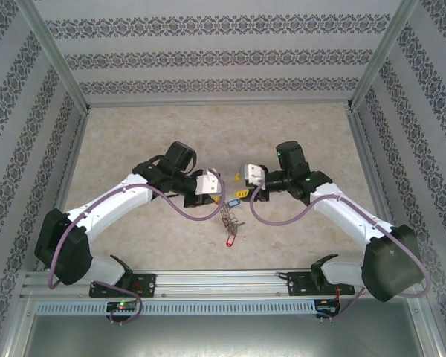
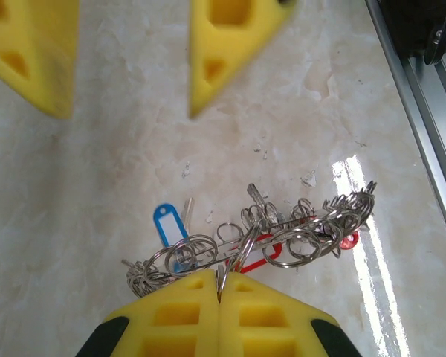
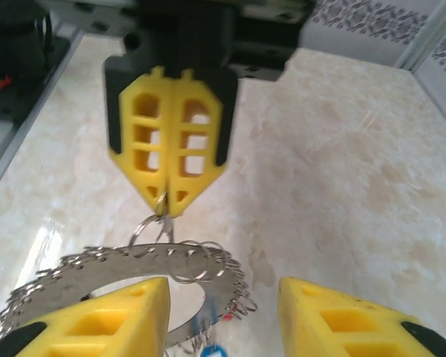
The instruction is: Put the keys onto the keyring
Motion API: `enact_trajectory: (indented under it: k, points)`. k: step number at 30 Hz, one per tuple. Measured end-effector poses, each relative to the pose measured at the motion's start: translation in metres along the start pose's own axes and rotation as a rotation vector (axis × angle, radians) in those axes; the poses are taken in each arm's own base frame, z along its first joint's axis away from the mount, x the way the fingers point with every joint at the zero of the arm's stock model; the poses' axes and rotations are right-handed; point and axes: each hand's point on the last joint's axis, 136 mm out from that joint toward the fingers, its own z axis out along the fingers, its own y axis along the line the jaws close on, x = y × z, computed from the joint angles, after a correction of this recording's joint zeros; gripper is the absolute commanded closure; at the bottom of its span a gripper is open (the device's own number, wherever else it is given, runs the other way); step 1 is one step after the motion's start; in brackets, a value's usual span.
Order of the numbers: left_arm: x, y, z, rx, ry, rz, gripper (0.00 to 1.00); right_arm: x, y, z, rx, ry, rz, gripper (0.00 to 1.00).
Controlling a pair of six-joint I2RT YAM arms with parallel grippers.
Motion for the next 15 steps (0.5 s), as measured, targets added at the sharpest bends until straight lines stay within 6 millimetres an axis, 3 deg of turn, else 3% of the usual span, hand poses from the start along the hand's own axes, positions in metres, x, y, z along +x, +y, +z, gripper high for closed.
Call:
enact_trajectory:
  k: [4,15]
  points:
    - [0.0,0.0,0.001,0.009,-0.002,-0.005,1.0,0.005,0.015,0.011,-0.049,0.038,-0.013,0.56]
    - [0.0,0.004,0.002,0.01,-0.005,-0.052,1.0,0.02,0.019,0.035,-0.083,0.107,0.101,0.55]
